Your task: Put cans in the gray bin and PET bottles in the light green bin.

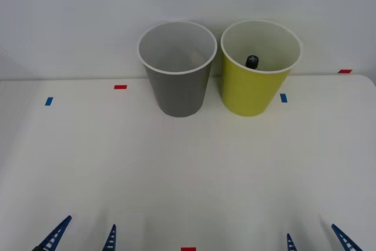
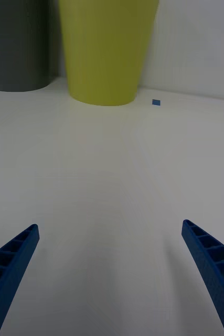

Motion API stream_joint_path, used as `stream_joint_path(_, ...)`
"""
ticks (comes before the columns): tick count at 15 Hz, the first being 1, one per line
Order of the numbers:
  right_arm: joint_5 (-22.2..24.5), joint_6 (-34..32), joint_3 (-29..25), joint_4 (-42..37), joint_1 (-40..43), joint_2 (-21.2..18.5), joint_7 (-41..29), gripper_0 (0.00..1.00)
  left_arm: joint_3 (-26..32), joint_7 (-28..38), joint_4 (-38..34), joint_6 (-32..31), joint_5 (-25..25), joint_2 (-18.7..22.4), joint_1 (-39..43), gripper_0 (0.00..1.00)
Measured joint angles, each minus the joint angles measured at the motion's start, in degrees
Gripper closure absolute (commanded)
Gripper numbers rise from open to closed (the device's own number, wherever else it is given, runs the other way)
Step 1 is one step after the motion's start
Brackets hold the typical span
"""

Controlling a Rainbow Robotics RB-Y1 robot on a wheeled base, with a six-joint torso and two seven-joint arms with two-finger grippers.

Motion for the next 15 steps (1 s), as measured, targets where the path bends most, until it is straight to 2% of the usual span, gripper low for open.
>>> stream_joint_path(15, 0.0, 0.0, 0.0, 0.0, 0.0, 0.0, 0.0, 0.05, 0.0, 0.0, 0.0, 0.0, 0.0, 0.0, 0.0, 0.00)
